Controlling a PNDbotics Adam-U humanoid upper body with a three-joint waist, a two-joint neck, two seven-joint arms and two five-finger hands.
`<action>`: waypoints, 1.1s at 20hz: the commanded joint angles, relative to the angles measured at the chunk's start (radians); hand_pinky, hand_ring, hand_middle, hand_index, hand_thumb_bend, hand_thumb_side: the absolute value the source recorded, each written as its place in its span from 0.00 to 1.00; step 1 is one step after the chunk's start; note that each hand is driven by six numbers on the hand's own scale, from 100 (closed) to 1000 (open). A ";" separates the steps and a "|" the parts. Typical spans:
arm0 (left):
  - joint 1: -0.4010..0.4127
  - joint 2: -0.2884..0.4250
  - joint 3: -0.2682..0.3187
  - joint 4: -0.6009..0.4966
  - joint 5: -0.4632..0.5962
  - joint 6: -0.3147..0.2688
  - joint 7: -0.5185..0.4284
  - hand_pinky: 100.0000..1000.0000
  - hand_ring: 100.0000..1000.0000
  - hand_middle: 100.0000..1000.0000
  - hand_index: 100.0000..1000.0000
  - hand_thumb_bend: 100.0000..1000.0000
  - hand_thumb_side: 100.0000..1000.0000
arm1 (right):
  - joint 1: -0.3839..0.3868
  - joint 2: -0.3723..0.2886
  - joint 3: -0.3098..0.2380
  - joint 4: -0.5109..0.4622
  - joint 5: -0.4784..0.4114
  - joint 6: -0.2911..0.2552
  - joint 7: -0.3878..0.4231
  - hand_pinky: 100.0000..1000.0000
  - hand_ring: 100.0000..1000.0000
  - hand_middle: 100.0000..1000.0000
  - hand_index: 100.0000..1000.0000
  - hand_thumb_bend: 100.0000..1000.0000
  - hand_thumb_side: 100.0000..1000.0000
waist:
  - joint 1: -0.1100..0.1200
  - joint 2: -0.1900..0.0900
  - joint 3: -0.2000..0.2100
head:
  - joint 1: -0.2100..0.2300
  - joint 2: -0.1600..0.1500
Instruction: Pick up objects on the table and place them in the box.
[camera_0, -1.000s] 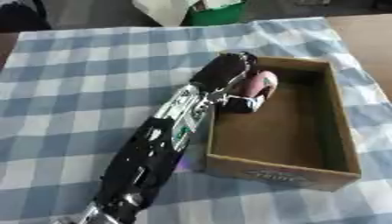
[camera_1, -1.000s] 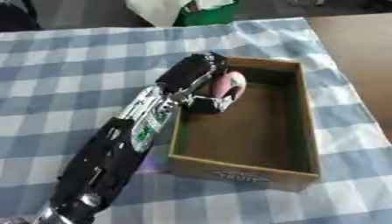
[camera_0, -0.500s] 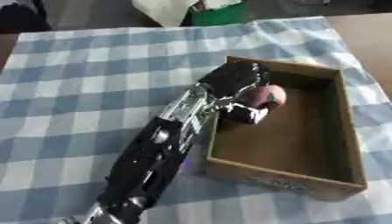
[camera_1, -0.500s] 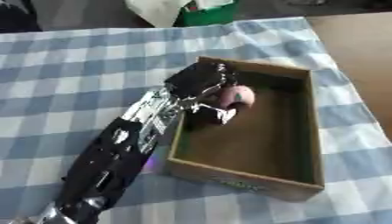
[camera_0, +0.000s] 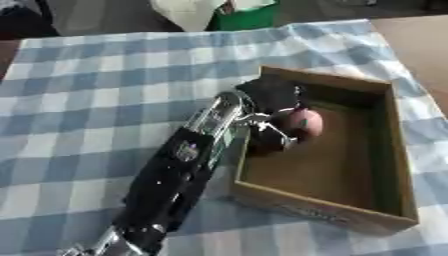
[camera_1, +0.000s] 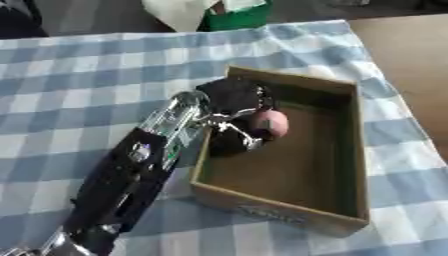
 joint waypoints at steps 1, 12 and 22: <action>0.006 0.000 0.010 0.000 -0.058 0.006 -0.056 0.45 0.78 0.82 1.00 0.79 0.51 | -0.010 -0.010 -0.003 -0.015 -0.003 0.004 0.000 0.83 0.84 0.66 0.89 0.00 1.00 | -0.004 -0.014 -0.002 | 0.003 -0.010; 0.009 0.001 0.027 -0.046 -0.054 0.079 0.022 0.48 0.80 0.84 1.00 1.00 0.63 | -0.009 -0.007 -0.004 -0.015 0.002 0.007 -0.006 0.83 0.84 0.66 0.89 0.00 1.00 | -0.007 -0.018 -0.004 | 0.000 -0.009; 0.006 0.013 0.047 -0.091 0.012 0.131 0.132 0.46 0.77 0.81 0.94 1.00 0.72 | -0.005 -0.017 -0.009 -0.015 -0.010 -0.010 -0.023 0.82 0.84 0.65 0.89 0.00 1.00 | -0.013 -0.027 -0.005 | 0.000 -0.004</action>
